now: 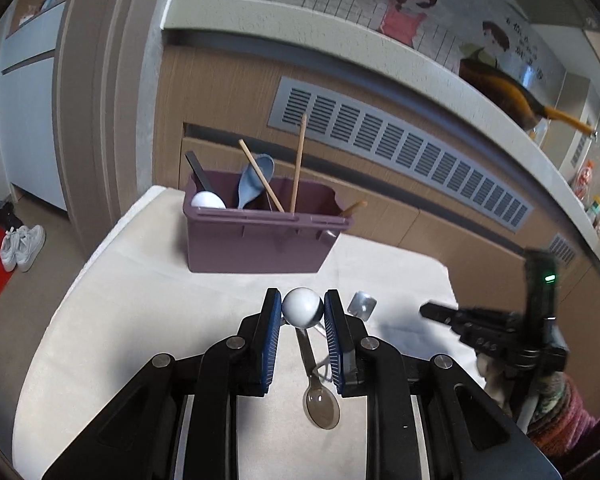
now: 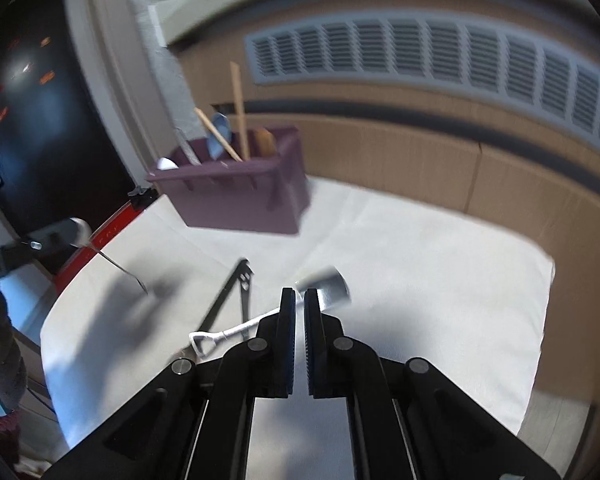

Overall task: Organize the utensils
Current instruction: 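Grasp the metal spoon with white ball handle with the left tool, then lift both utensils and drop them into the caddy with both tools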

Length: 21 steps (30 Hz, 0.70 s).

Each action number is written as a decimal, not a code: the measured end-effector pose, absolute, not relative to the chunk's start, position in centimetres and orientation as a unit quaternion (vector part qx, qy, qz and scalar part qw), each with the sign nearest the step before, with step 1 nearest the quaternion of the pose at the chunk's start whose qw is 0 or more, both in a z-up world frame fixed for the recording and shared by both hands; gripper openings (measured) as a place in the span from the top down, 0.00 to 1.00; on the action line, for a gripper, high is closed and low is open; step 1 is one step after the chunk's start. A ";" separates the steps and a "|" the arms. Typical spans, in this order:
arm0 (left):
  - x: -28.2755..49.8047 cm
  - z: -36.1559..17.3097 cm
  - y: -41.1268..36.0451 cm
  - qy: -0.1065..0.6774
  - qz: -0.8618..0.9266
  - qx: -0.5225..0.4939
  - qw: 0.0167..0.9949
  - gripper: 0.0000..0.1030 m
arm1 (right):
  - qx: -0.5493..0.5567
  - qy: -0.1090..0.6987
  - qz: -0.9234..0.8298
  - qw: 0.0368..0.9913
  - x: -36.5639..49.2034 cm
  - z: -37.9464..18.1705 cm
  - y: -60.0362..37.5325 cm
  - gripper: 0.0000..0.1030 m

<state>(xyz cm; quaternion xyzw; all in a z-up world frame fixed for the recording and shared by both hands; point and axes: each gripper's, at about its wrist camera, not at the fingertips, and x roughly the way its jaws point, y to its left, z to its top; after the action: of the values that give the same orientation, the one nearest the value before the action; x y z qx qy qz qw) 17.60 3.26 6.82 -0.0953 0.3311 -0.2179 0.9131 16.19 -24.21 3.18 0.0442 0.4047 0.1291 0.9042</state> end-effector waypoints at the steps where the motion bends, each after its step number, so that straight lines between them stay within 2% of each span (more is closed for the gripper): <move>1: 17.6 6.8 3.5 0.329 -0.220 -0.101 0.913 0.78 | 0.054 0.413 0.124 0.901 16.4 2.7 -24.6 0.95; 8: 18.3 6.2 5.3 0.321 -0.219 -0.117 0.914 0.78 | 0.171 0.489 0.070 0.853 19.7 -2.5 -27.2 0.93; 14: 19.3 5.5 7.3 0.315 -0.217 -0.136 0.914 0.78 | 0.244 0.502 0.041 0.829 21.7 -4.8 -26.2 0.93; 17: 19.9 4.9 7.8 0.317 -0.215 -0.139 0.913 0.78 | 0.263 0.491 0.022 0.830 22.6 -4.8 -25.2 0.89; 21: 20.6 4.2 8.3 0.320 -0.218 -0.147 0.910 0.78 | 0.248 0.481 -0.007 0.841 23.8 -4.4 -23.4 0.79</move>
<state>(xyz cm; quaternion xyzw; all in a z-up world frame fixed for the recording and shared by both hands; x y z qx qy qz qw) 20.56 8.34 4.19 -0.1472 0.3203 -0.2181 0.9100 23.80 -23.37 -4.41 0.2475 0.4806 -0.0070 0.8412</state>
